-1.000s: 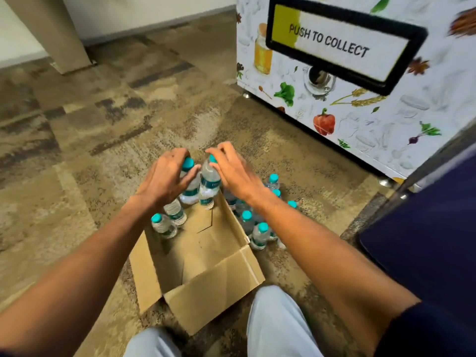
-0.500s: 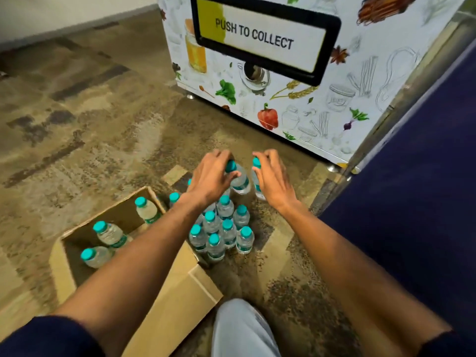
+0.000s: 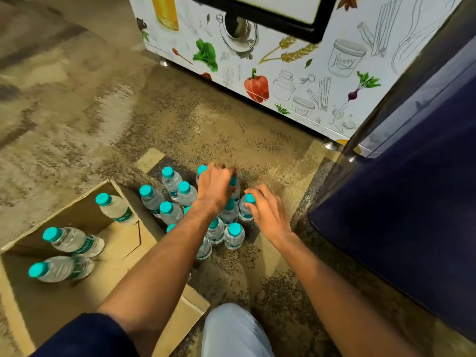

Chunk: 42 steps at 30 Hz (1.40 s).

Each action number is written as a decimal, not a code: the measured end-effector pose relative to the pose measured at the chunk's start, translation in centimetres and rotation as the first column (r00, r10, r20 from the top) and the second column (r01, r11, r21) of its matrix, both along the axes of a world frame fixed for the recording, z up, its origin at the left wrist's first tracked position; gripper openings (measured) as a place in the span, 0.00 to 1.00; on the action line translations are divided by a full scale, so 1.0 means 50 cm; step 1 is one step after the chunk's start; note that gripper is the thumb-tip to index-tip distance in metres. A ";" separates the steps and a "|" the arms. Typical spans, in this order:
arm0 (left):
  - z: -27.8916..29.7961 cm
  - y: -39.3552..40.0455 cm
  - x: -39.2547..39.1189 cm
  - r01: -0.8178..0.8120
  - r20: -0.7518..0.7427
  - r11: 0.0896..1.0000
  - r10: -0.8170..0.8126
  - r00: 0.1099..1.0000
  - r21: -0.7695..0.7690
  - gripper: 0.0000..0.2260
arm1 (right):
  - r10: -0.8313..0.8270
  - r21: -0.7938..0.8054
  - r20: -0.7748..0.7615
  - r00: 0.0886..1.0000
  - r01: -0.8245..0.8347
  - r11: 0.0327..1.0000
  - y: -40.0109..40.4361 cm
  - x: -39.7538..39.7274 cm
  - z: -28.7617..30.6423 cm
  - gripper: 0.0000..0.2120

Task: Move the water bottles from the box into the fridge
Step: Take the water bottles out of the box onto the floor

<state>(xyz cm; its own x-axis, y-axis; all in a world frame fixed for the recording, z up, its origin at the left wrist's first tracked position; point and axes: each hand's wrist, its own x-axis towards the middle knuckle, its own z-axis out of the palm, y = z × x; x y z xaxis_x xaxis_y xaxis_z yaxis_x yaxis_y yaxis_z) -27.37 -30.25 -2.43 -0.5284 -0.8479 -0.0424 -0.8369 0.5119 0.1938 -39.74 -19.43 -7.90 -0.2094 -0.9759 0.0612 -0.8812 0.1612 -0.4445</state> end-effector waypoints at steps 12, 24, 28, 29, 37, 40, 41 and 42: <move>-0.012 -0.031 -0.003 -0.003 0.112 1.000 0.001 0.994 0.018 0.18 | -0.097 0.084 -0.002 0.995 0.097 0.992 -0.022 0.017 0.012 0.23; 0.088 0.035 0.275 -0.074 -0.051 0.973 0.064 0.997 -0.219 0.16 | -0.074 0.208 -0.144 0.987 0.103 0.973 -0.023 0.033 0.075 0.24; 0.097 0.037 0.403 -0.208 0.001 0.960 0.212 0.977 -0.185 0.17 | -0.143 0.063 -0.022 0.990 0.144 0.988 -0.058 0.091 0.106 0.24; 0.095 0.042 0.432 -0.242 0.005 0.955 0.246 0.969 -0.172 0.17 | -0.116 0.013 0.022 0.993 0.115 0.993 -0.070 0.115 0.114 0.23; 0.073 0.113 0.614 -0.380 0.183 0.919 0.393 0.901 -0.102 0.19 | 0.254 -0.216 0.054 0.966 -0.237 0.947 -0.130 0.392 0.129 0.16; 0.060 0.123 0.670 -0.414 0.273 0.906 0.421 0.865 -0.086 0.19 | 0.361 -0.174 -0.006 0.933 -0.356 0.918 -0.135 0.489 0.115 0.19; 0.055 0.123 0.687 -0.418 0.292 0.905 0.421 0.858 -0.079 0.19 | 0.395 -0.132 -0.044 0.918 -0.397 0.908 -0.137 0.515 0.108 0.21; 0.051 0.124 0.701 -0.420 0.306 0.905 0.420 0.854 -0.071 0.19 | 0.428 -0.079 -0.080 0.900 -0.434 0.897 -0.141 0.536 0.099 0.24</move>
